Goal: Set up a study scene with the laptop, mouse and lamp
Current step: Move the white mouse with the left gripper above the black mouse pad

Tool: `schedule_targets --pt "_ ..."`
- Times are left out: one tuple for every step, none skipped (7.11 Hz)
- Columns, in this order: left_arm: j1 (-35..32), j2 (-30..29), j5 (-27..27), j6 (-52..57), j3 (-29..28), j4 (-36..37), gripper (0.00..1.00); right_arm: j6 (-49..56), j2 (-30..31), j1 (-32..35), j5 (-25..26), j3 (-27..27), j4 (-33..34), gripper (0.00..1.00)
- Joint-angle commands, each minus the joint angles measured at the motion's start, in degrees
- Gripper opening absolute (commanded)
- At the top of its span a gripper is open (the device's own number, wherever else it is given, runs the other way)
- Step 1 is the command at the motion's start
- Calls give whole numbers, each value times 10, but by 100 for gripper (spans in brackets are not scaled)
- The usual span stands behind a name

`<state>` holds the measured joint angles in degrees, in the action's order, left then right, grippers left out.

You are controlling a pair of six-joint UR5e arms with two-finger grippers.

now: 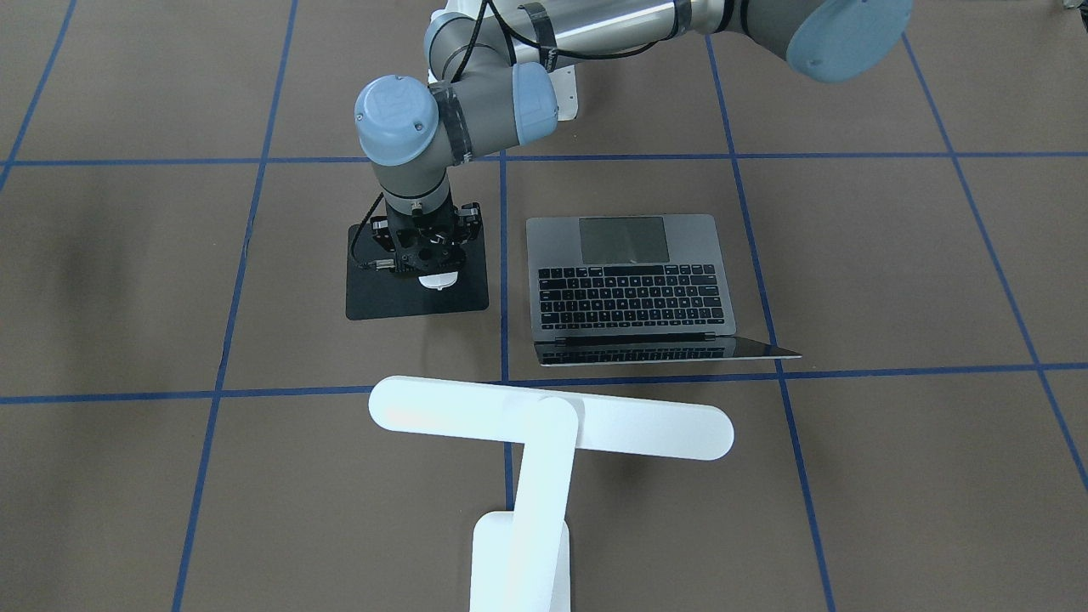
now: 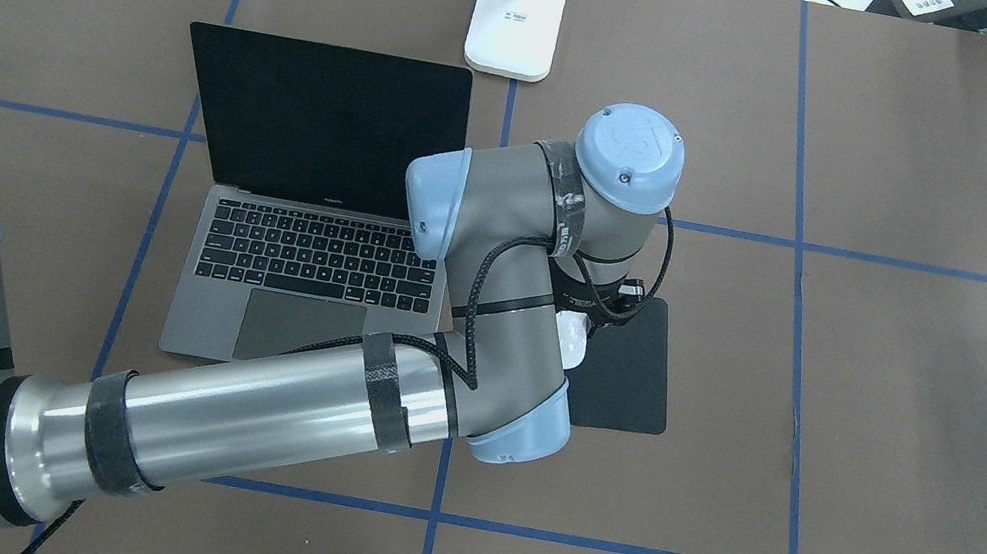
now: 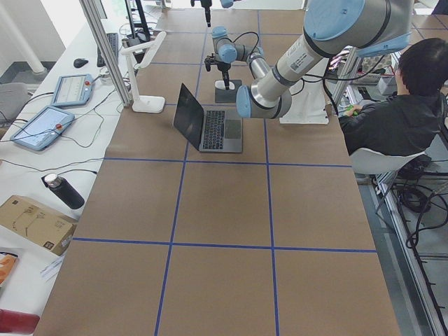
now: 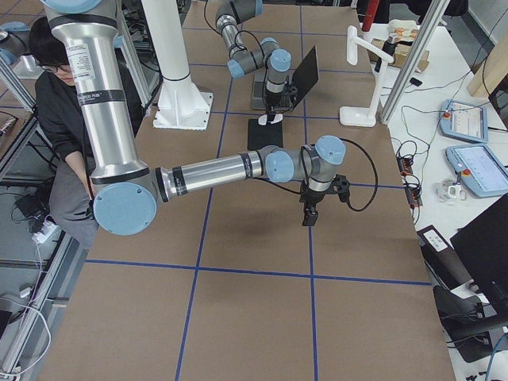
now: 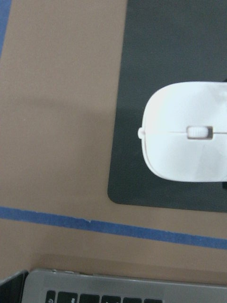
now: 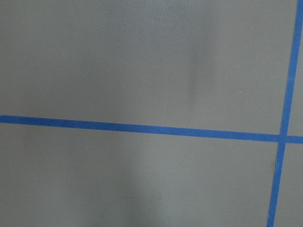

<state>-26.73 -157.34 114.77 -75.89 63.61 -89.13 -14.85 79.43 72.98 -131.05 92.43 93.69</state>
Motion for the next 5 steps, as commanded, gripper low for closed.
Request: schedule_targets --pt "7 -6 -1 37 -21 17 24 0 0 0 0 0 0 99" --pt "11 -7 -1 38 -23 16 24 0 0 1 0 0 -1 99" --pt "14 -8 -2 38 -31 16 24 0 0 0 0 0 0 99" --pt "15 -10 -2 40 -35 16 24 0 0 0 0 0 0 99" --pt "16 -17 -2 40 -43 16 24 0 0 0 0 1 0 99"
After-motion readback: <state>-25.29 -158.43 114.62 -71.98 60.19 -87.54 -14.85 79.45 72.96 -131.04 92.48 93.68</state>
